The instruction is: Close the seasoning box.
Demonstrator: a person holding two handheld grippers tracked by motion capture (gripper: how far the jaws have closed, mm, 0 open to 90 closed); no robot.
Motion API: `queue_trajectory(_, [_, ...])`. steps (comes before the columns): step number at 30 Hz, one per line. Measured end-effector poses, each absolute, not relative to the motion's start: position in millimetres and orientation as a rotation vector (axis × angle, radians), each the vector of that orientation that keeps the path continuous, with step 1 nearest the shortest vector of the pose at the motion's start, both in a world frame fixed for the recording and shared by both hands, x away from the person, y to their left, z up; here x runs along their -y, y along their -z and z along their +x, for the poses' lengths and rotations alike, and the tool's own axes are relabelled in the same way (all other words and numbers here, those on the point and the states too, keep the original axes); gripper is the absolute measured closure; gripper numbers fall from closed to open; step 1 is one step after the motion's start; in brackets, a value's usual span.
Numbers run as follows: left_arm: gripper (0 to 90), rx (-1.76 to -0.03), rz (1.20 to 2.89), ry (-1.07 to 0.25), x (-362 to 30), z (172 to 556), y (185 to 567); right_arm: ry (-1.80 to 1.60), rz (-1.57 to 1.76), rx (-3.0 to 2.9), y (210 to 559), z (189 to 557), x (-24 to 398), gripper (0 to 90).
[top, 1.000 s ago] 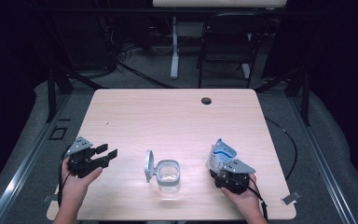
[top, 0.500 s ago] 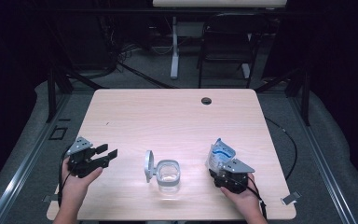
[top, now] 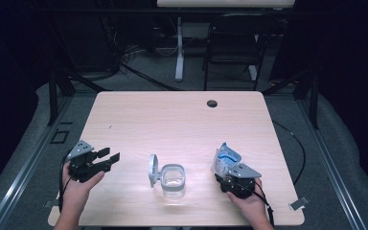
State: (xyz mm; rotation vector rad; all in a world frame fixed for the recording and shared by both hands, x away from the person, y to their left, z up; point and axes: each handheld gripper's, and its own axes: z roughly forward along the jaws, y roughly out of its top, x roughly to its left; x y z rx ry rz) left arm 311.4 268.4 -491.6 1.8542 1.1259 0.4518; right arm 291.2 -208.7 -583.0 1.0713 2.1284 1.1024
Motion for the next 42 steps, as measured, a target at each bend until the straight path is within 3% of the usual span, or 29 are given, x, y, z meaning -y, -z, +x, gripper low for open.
queue_trajectory(42, [49.3,-1.13,1.85,-0.452,-268.6,311.4,491.6,-1.076,1.053,-2.118,576.5,288.5,209.9,42.3])
